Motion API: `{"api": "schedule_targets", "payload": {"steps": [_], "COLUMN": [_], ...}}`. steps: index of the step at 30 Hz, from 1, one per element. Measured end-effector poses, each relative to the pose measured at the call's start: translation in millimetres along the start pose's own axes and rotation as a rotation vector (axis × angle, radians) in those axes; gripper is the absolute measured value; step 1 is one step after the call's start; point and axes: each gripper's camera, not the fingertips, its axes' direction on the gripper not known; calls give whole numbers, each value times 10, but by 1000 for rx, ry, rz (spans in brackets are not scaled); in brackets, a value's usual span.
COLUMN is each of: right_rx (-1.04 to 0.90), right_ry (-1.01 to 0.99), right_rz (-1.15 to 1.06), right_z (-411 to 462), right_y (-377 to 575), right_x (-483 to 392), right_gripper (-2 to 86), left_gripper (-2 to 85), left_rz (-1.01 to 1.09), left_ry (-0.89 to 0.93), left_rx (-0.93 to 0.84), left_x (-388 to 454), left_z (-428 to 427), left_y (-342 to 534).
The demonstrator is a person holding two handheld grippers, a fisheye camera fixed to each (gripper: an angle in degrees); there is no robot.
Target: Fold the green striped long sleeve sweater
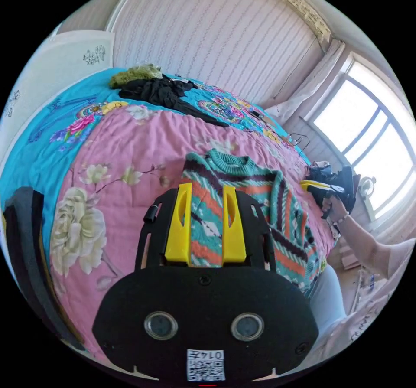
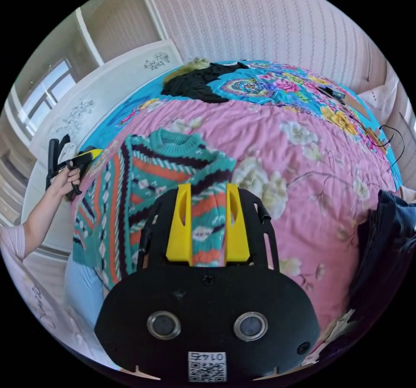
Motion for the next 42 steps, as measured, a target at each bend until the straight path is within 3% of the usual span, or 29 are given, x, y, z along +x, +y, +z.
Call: {"api": "schedule_targets", "payload": {"steps": [3, 6, 9, 13, 15, 19, 23, 26, 30, 35, 42], "right_rx": [-56, -293, -200, -55, -8, 171, 147, -12, -267, -494, -188], "right_ry": [32, 8, -243, -422, -471, -519, -463, -371, -268, -244, -217], "right_rz": [30, 74, 235, 252, 171, 25, -176, -272, -241, -118, -312], "right_z": [309, 847, 817, 474, 233, -433, -682, -440, 4, 309, 347], "right_y": [-340, -404, -287, -282, -405, -452, 180, 996, 1904, 2618, 2065], "right_x": [55, 227, 599, 722, 643, 453, 18, -422, -797, -1014, -1925], "right_gripper": [149, 115, 66, 56, 55, 57, 63, 68, 54, 3, -3], "left_gripper": [127, 108, 60, 42, 42, 44, 46, 48, 26, -8, -10], "left_rz": [31, 161, 73, -31, 37, 193, 217, 169, 54, 168, 332], "left_ry": [-68, -274, -177, -49, -56, -31, 134, 244, 231, 52, -49], "left_rx": [-122, -309, -335, -231, -204, 27, 91, -18, -119, -151, -105], "left_x": [-10, -16, -273, -508, -366, -44, -100, -195, -256, 241, 1331], "left_z": [469, 1002, 1065, 739, 538, -186, -655, -668, -615, -887, -664], "left_y": [-309, -385, -448, -531, -632, -690, -78, 773, 1889, 2806, 3048]}}
